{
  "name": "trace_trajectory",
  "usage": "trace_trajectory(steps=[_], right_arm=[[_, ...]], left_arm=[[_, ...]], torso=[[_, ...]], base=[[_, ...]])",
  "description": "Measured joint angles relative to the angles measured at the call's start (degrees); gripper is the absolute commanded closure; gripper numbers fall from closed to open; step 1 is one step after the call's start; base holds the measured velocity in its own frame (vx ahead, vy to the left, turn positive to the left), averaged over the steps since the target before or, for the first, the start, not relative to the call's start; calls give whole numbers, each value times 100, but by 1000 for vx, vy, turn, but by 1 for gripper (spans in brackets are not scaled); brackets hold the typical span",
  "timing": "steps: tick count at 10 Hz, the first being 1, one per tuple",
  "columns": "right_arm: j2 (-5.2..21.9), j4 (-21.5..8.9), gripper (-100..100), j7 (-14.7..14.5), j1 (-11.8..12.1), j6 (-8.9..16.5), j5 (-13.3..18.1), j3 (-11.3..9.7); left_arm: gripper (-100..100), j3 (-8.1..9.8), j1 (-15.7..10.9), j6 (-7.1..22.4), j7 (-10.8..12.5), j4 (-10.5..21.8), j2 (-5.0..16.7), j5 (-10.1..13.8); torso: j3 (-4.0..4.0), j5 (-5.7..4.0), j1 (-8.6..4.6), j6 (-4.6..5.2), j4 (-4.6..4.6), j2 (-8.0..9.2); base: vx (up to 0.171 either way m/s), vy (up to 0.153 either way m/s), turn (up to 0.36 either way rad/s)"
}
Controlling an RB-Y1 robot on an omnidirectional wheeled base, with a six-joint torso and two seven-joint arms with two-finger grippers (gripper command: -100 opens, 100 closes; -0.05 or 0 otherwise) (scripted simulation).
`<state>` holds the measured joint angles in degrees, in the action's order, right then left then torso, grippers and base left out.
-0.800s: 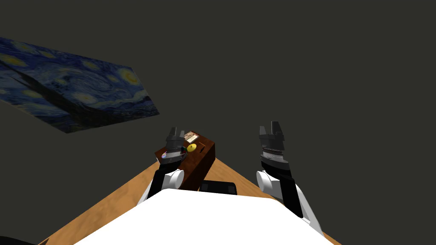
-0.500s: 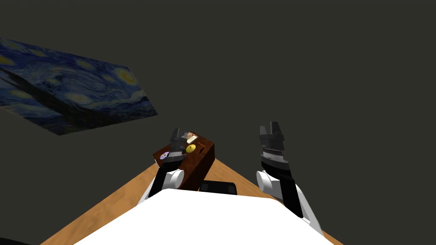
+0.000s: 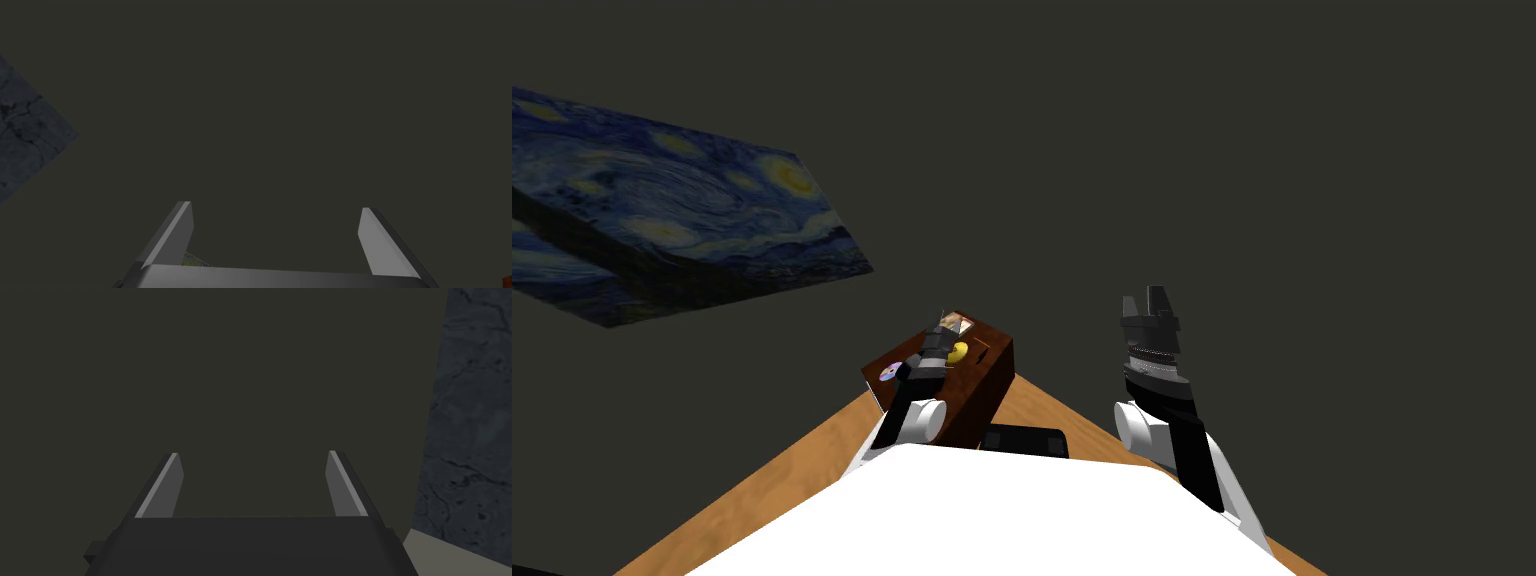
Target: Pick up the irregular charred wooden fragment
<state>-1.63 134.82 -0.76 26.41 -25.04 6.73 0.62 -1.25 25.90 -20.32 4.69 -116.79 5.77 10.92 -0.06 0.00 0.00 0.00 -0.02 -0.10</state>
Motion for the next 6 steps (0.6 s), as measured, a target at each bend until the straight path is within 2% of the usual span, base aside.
trace_trajectory(steps=[4, 6], right_arm=[[0, 0, 0, 0, 0, 0, 0, 0], [0, 0, 0, 0, 0, 0, 0, 0]], left_arm=[[-100, 1, -348, 451, 348, 664, 232, 418], [-100, -62, -438, 706, 498, 941, 283, 629]], torso=[[-2, 0, 1, -1, -1, -4], [-2, 0, -2, 1, -1, -4]], base=[[30, -3, -61], [31, -5, -60]])
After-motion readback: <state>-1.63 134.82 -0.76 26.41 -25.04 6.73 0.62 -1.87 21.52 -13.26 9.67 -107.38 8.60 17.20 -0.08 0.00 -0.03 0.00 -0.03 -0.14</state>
